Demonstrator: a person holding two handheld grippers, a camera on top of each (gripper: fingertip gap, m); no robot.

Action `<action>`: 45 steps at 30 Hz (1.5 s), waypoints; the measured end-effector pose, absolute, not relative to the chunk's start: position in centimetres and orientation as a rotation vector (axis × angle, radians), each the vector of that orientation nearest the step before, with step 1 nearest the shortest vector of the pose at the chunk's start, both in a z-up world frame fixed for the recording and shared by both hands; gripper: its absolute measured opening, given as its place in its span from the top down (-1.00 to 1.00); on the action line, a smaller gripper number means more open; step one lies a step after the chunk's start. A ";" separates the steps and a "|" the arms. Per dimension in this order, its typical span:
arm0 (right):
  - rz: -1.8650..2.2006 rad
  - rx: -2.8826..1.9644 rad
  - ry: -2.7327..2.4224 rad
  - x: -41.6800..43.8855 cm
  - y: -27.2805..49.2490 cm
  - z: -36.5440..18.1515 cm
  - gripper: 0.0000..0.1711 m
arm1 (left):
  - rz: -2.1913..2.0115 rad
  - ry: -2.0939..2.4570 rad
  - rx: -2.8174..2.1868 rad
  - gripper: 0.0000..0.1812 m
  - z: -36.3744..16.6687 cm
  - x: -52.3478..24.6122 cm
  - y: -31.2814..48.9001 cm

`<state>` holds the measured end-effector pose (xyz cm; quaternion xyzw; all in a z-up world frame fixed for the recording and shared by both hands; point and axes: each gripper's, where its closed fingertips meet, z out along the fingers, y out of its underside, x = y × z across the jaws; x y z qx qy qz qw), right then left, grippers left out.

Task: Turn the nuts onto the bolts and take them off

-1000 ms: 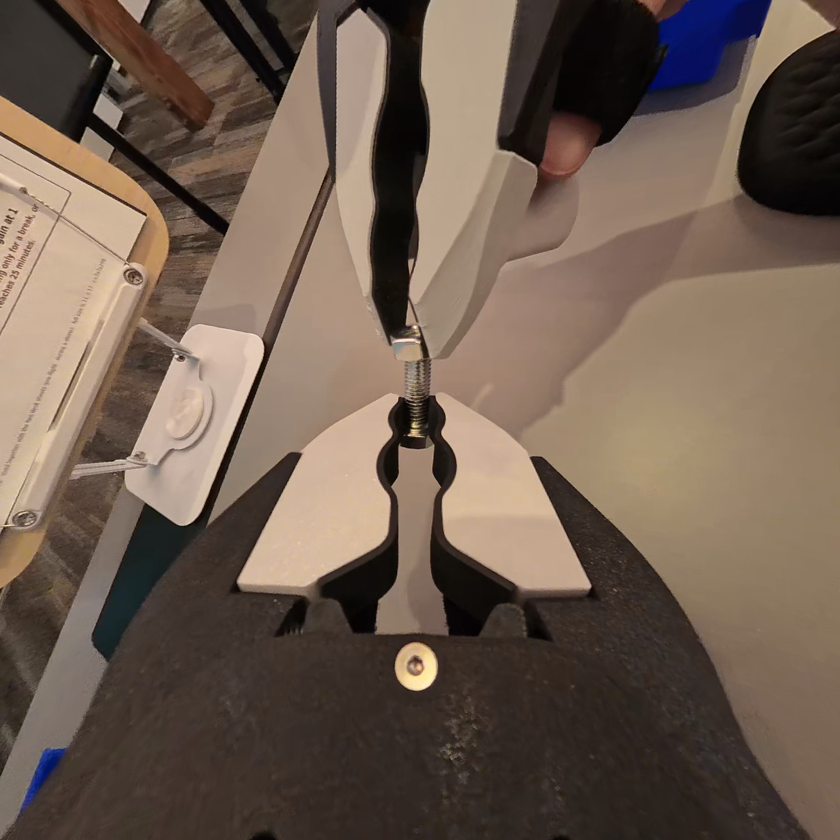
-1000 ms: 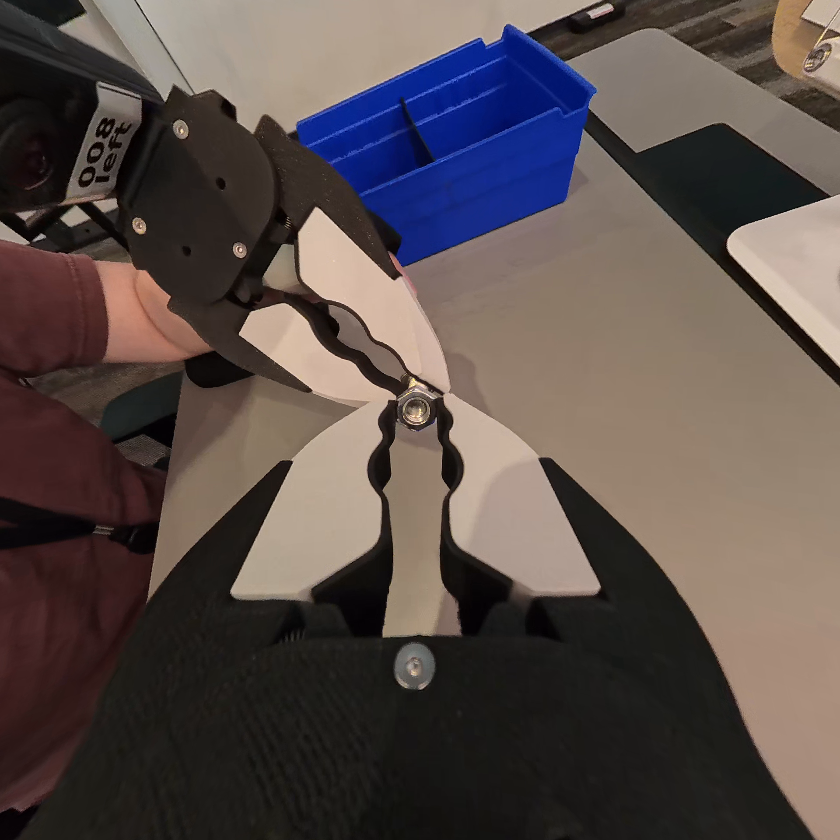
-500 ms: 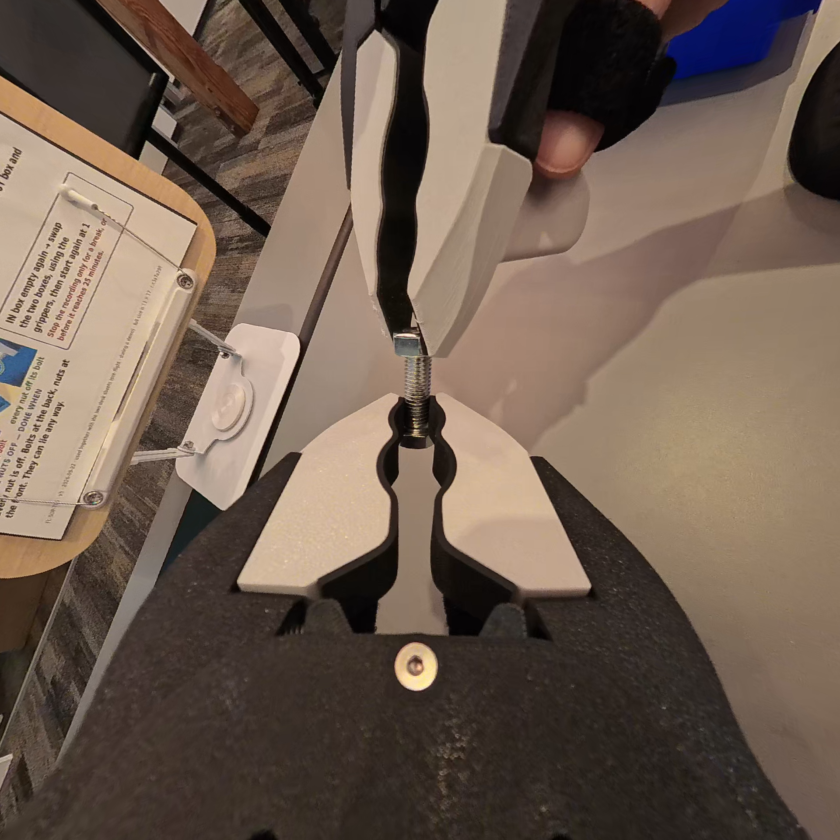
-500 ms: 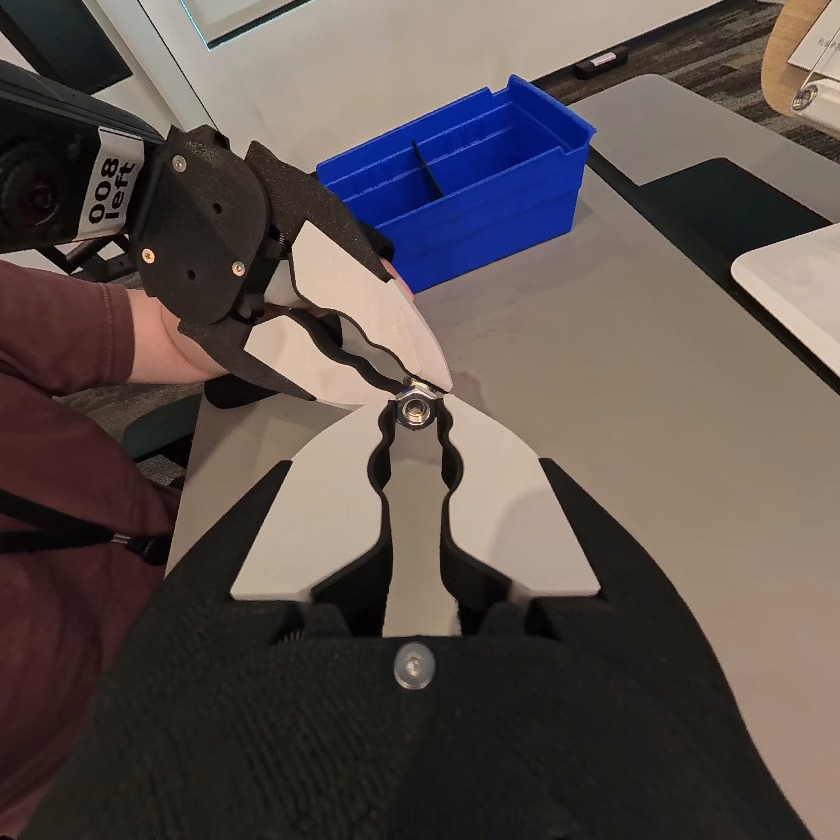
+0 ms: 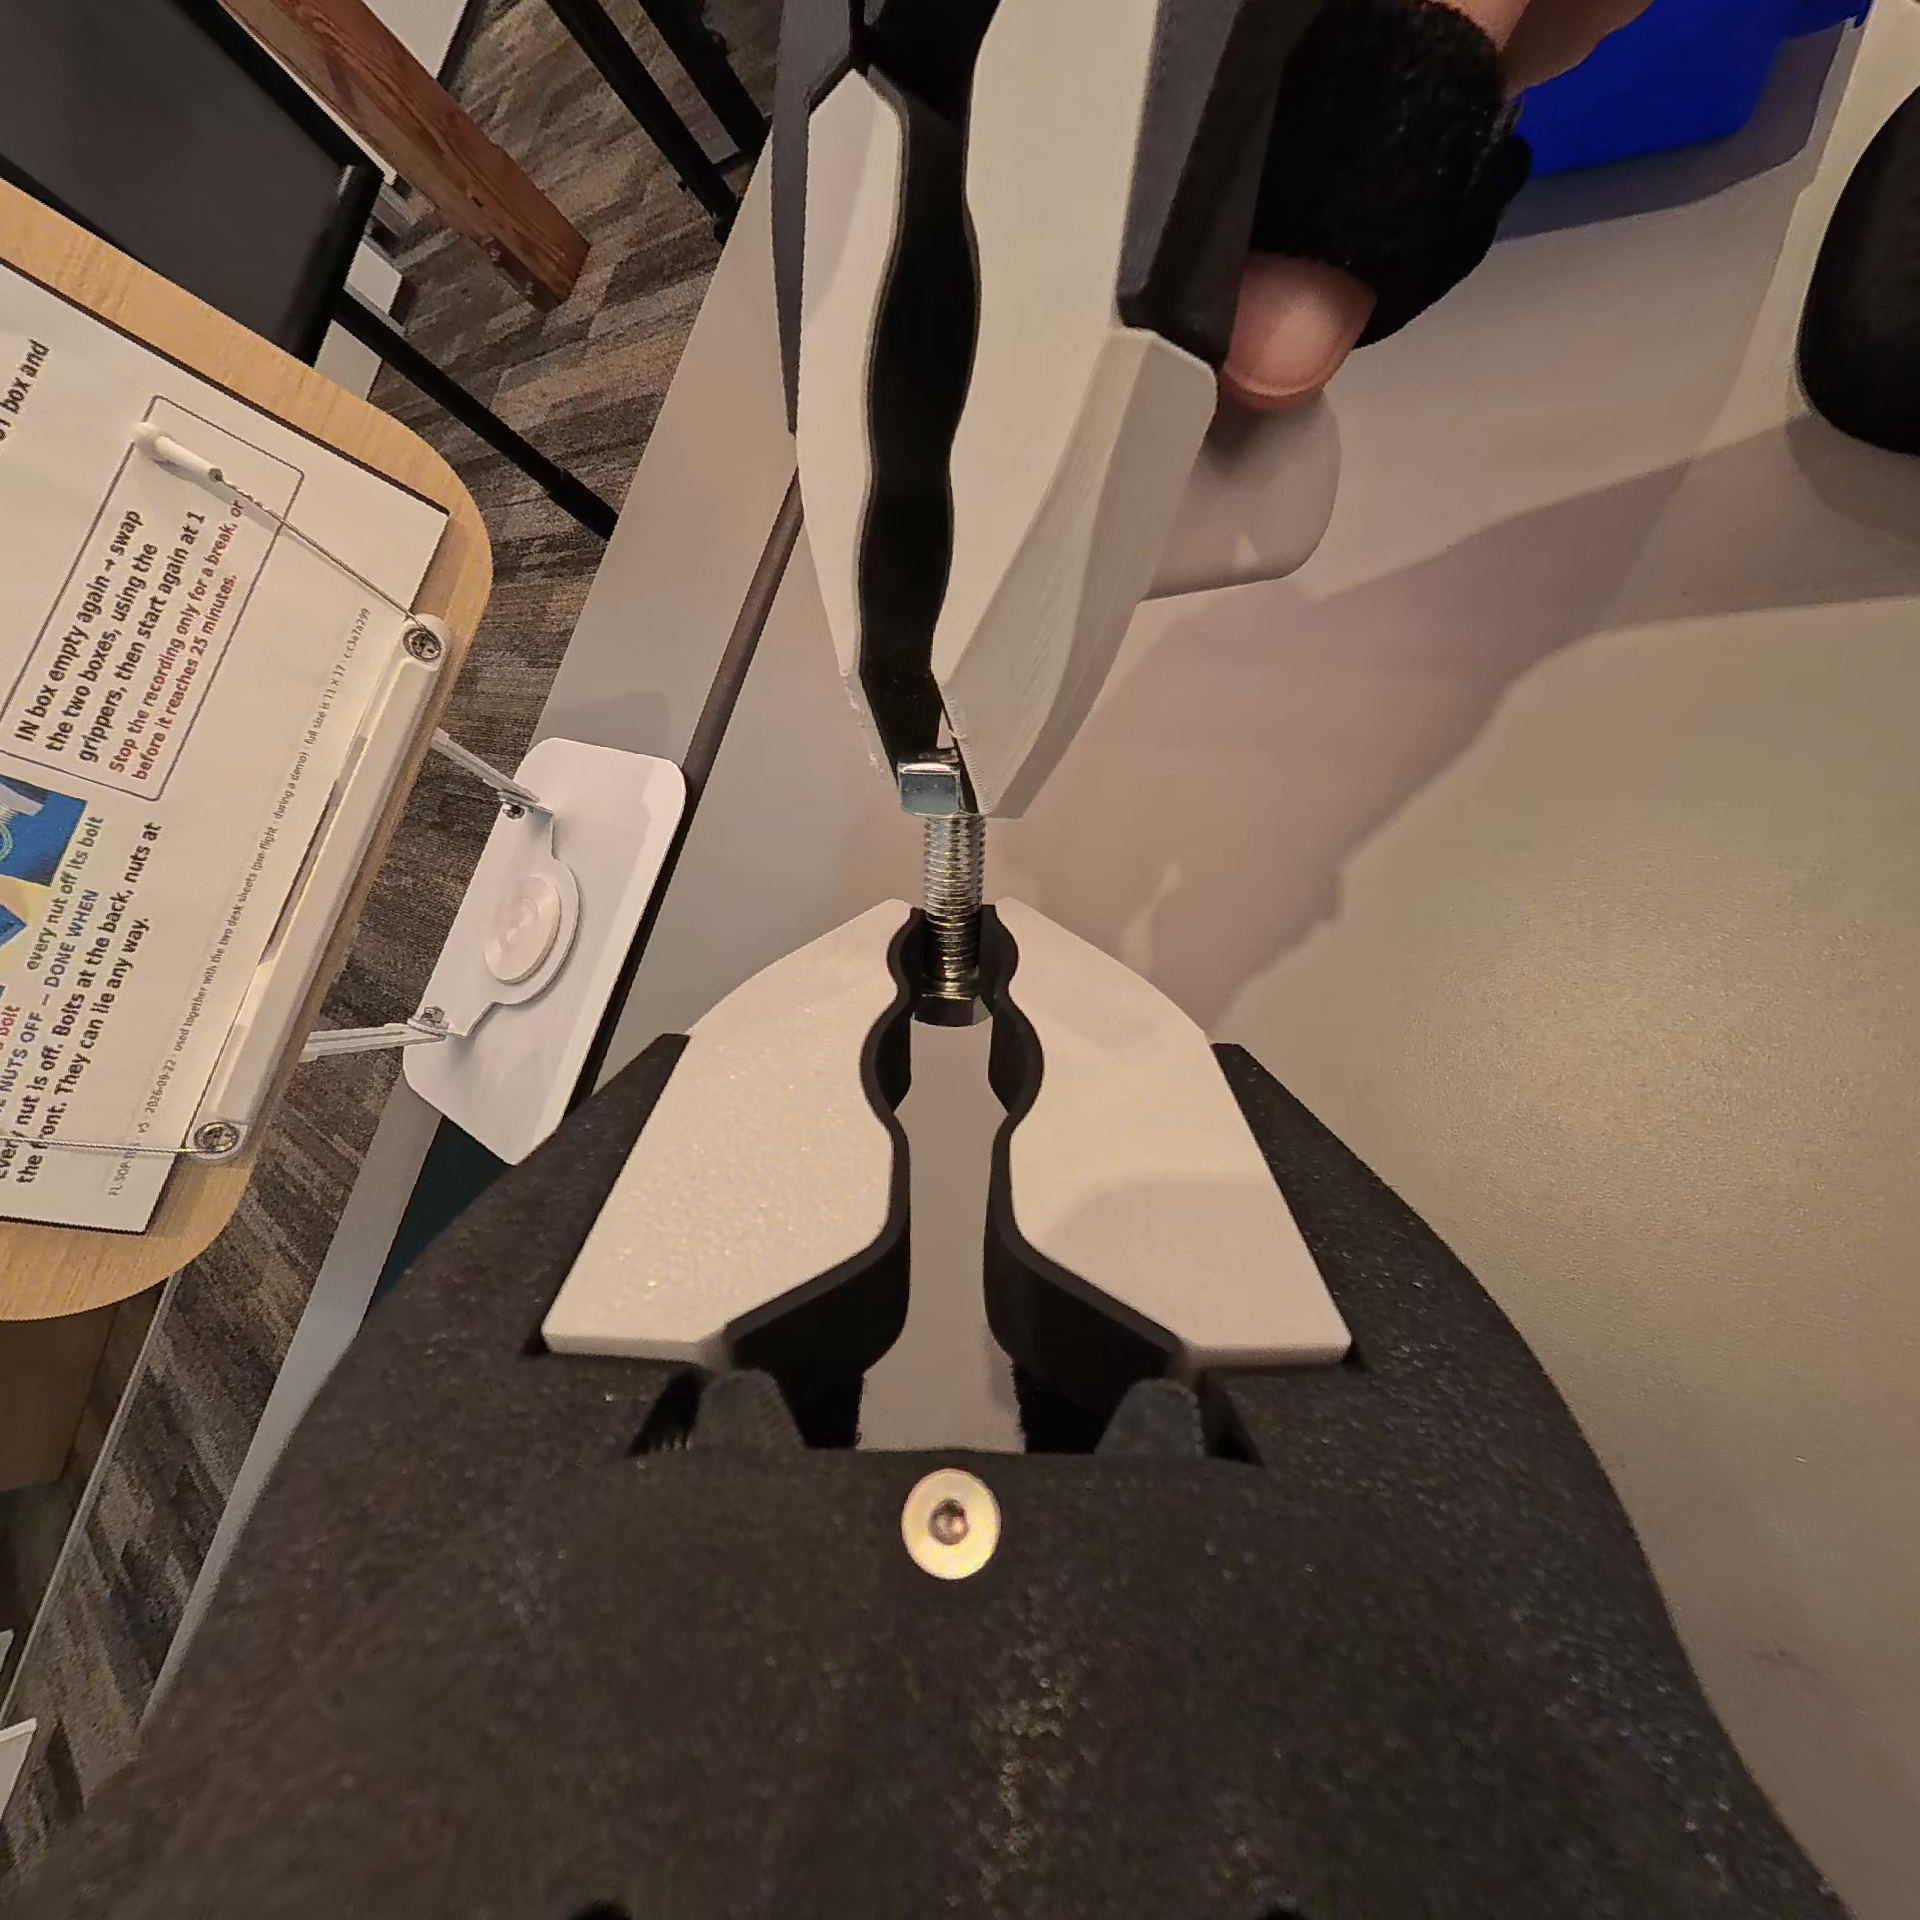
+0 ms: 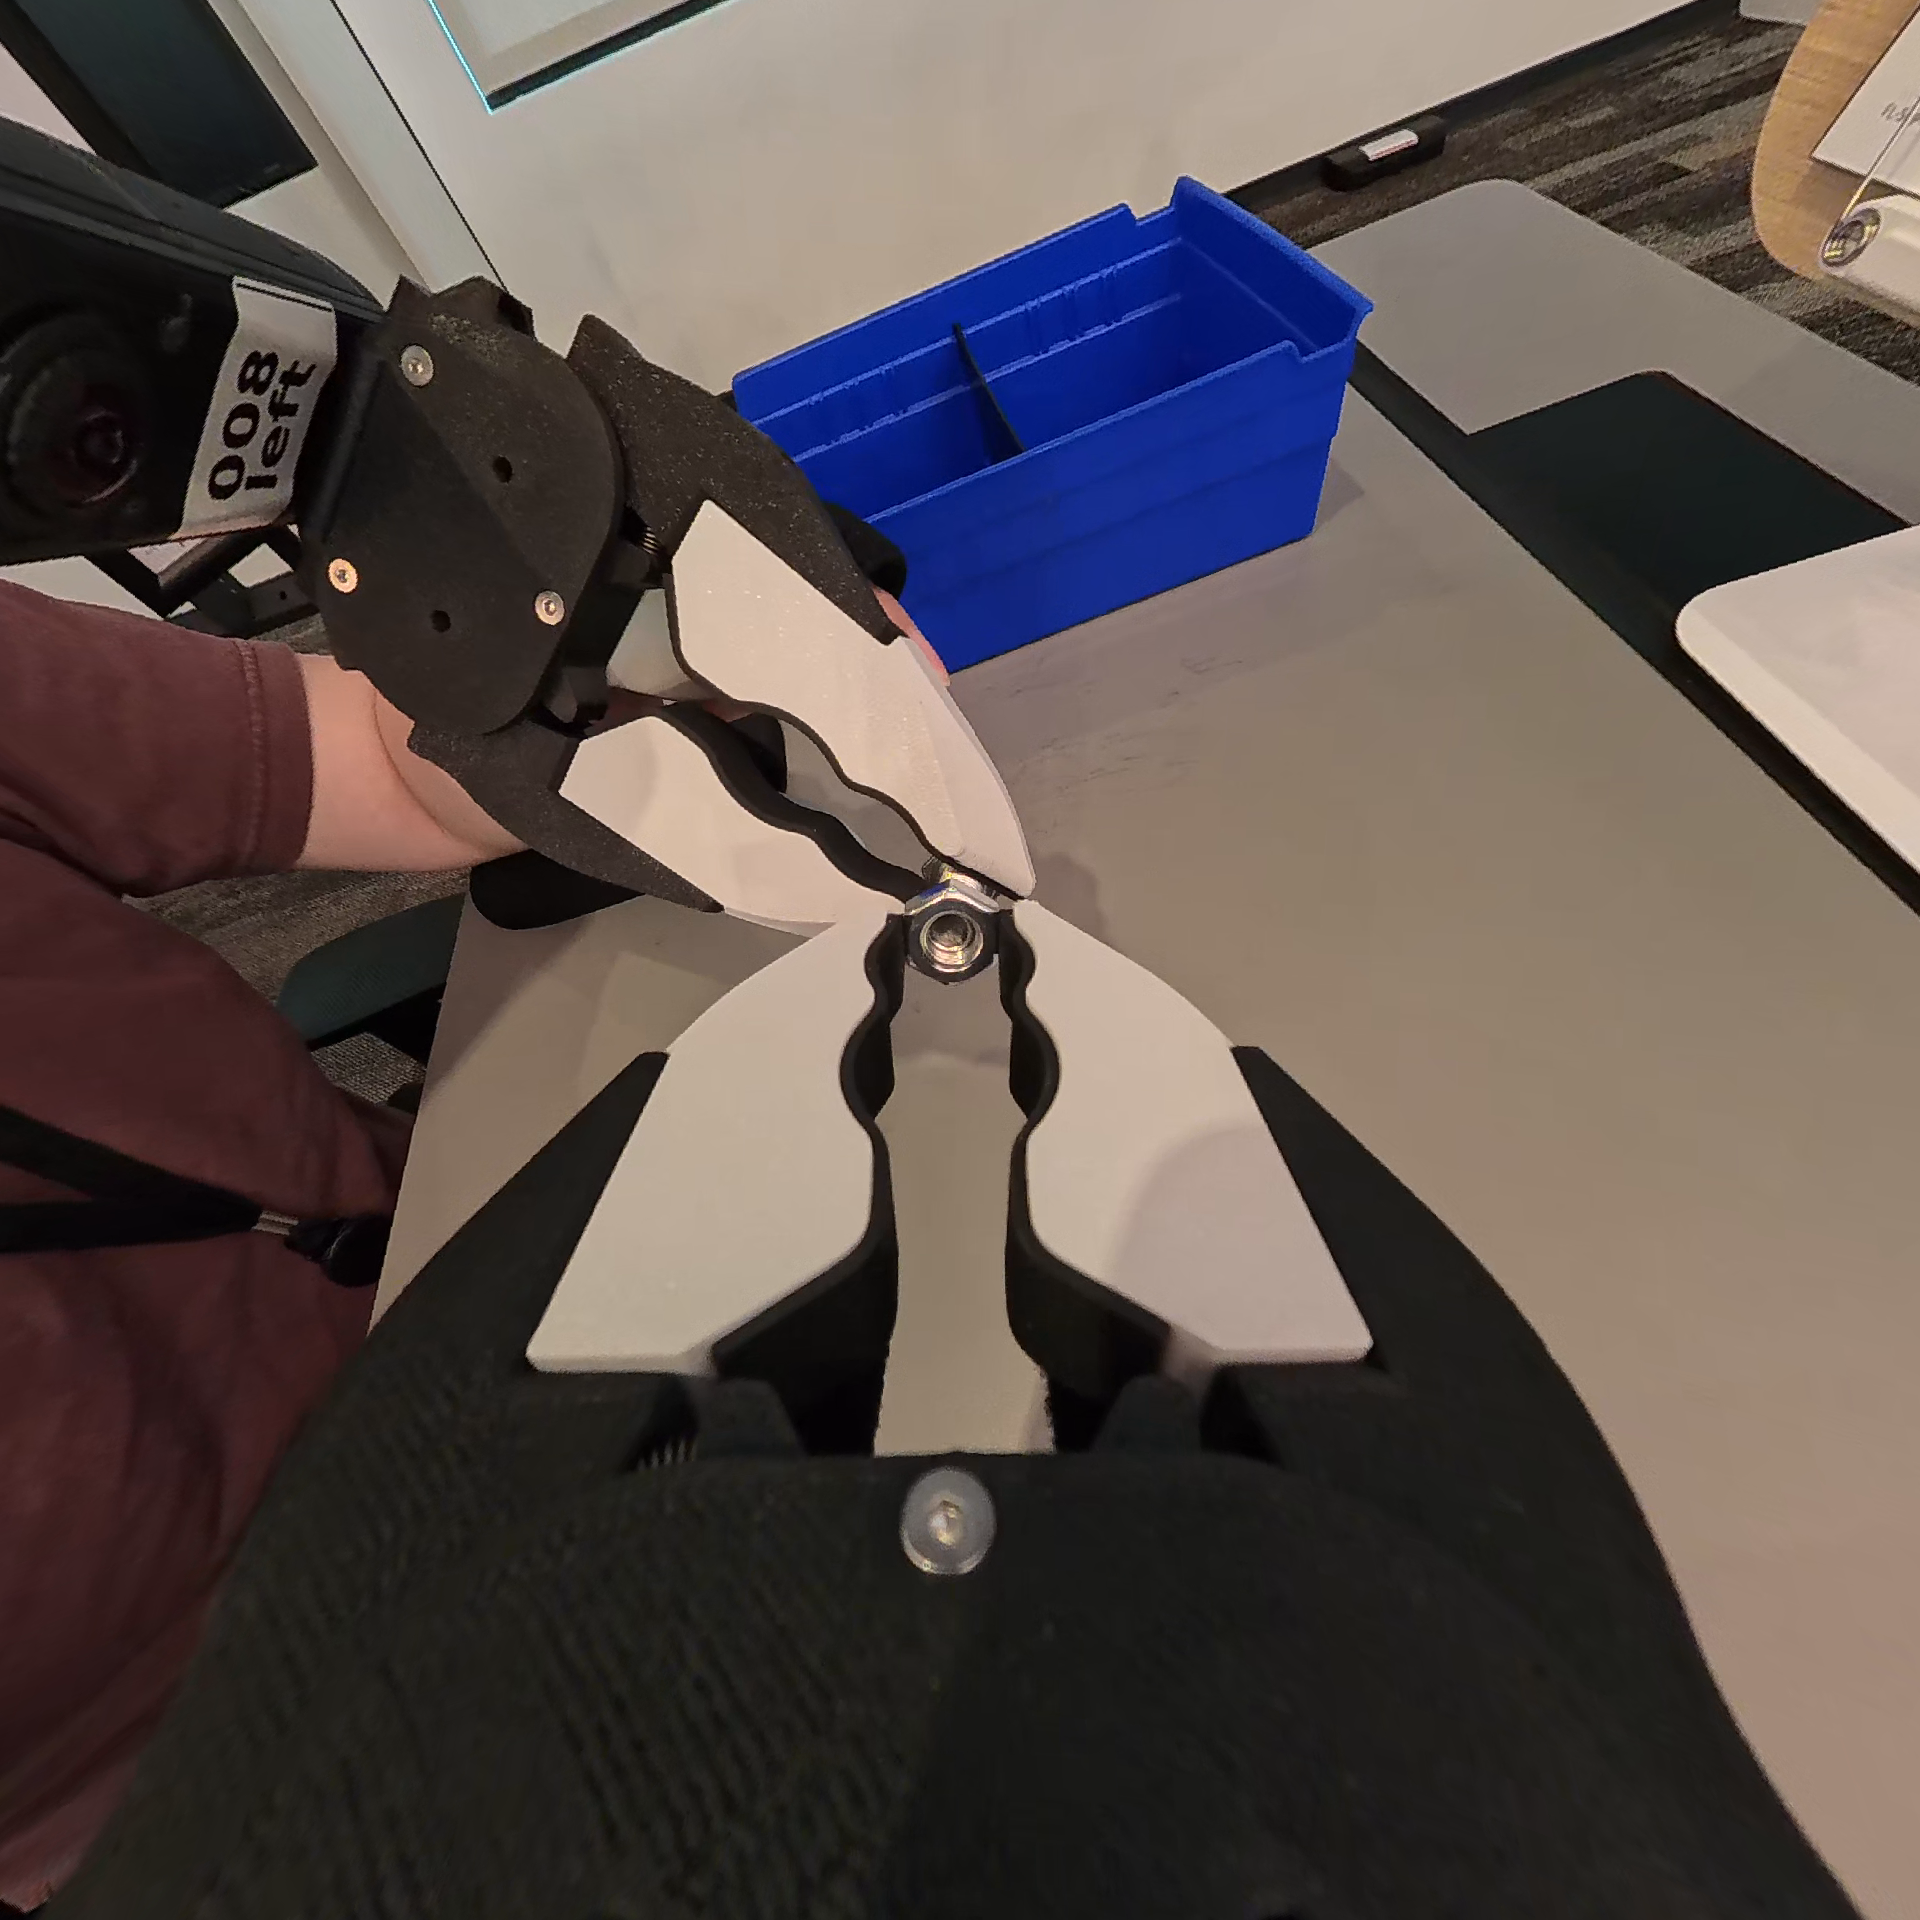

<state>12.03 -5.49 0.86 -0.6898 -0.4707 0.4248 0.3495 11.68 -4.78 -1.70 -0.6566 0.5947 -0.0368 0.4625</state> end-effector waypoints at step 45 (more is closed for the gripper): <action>0.650 -2.070 -1.299 15.4 -6.0 -1.1 0.79 | -0.716 1.258 -1.479 0.90 -3.7 16.4 -5.9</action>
